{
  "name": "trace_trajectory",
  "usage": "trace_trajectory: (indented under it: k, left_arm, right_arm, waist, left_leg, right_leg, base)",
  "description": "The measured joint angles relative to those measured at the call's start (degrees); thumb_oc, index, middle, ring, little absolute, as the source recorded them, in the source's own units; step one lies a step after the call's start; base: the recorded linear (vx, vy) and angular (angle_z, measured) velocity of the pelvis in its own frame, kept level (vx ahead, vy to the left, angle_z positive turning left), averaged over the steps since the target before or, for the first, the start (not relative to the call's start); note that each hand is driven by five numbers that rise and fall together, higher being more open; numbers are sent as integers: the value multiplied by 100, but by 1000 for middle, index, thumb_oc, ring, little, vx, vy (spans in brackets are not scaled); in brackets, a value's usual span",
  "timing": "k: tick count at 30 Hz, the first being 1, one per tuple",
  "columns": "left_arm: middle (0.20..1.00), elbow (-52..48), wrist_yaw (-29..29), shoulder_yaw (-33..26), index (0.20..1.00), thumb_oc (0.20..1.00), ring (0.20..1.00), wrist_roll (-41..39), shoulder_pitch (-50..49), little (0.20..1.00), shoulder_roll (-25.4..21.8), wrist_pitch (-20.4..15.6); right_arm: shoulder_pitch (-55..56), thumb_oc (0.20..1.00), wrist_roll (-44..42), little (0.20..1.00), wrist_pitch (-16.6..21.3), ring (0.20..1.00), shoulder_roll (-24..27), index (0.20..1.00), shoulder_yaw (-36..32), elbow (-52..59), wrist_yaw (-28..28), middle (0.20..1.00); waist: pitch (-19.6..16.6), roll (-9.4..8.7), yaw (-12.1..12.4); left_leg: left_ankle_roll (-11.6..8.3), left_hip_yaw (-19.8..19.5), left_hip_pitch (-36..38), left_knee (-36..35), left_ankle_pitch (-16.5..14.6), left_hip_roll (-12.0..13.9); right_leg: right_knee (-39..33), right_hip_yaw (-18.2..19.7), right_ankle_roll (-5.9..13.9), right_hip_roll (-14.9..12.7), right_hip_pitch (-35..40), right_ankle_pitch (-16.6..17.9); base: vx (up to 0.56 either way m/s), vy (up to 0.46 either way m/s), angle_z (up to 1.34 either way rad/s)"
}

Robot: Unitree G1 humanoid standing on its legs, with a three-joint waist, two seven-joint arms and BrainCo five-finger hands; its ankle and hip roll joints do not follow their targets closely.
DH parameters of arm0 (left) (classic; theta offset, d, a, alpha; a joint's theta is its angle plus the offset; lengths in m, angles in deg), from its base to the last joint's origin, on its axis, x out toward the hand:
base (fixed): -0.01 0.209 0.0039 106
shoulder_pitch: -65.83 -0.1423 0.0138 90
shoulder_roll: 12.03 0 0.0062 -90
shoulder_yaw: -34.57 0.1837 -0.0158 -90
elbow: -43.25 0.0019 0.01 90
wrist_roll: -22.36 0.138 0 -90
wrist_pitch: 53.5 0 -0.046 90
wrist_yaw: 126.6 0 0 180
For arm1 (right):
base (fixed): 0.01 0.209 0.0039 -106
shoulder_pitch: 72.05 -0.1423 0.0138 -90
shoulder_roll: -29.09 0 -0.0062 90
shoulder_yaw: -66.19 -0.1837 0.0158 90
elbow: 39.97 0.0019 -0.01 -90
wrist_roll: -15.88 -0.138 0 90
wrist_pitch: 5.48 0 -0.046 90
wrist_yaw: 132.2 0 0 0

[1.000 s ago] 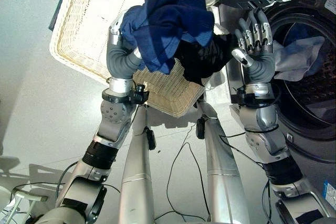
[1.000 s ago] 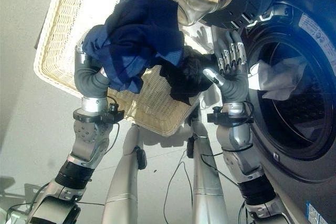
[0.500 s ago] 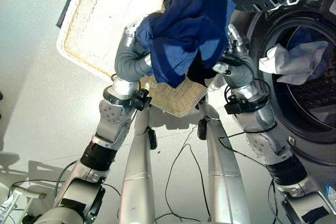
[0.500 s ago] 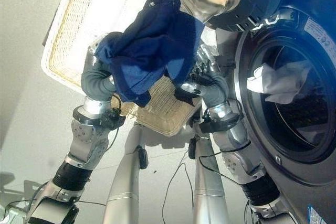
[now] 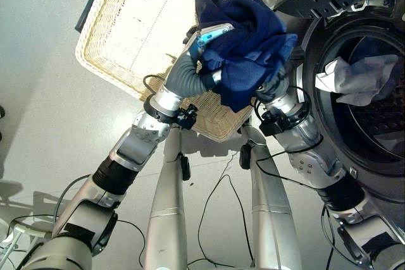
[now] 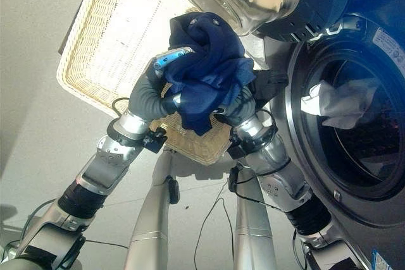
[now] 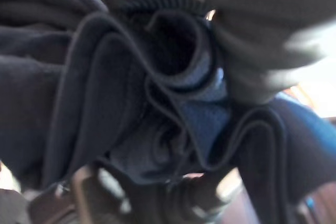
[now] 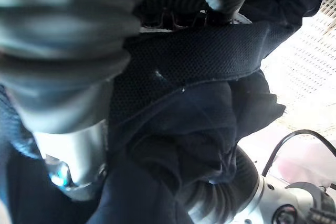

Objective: Put the clothes into the washing machine.

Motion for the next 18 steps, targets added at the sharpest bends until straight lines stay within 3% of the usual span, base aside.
trace_trajectory:
  k: [4, 5, 6, 18]
  left_arm:
    - [200, 10, -230, 44, 200, 200, 200, 537, 130, 200, -74, 108]
    - [200, 30, -255, 74, 200, 200, 200, 540, 154, 200, -88, 116]
    - [200, 44, -287, 117, 200, 200, 200, 544, 189, 200, -113, 153]
    - [200, 69, -834, 444, 200, 200, 200, 1251, 413, 200, -258, 591]
  right_arm:
    - [-9, 1000, -297, 1000, 15, 1000, 34, 1000, 98, -47, 10, 1000]
    - [-8, 460, -324, 460, 18, 460, 36, 460, 103, -60, 12, 460]
    - [-4, 200, -328, 200, 25, 200, 39, 200, 104, -63, 12, 200]
    - [35, 200, -498, 200, 377, 200, 64, 200, 122, -273, -18, 200]
  waist:
    - [0, 0, 0]
    - [0, 0, 1]
    - [0, 0, -3]
    - [-1, 1, 27]
  left_leg:
    - [0, -1, 0, 5, 0, -2]
    - [0, -2, 1, 7, 0, -2]
    - [0, -1, 1, 10, 0, -2]
    - [-6, -1, -31, 20, -5, -4]
  right_leg:
    - [6, 0, 8, -2, 1, -5]
    - [10, 0, 9, -3, 0, -6]
    - [16, 0, 9, -3, 0, -6]
    - [43, 4, 23, -6, -43, -22]
  base:
    - [0, 0, 0]
    - [0, 0, 0]
    - [0, 0, 0]
    - [0, 0, 0]
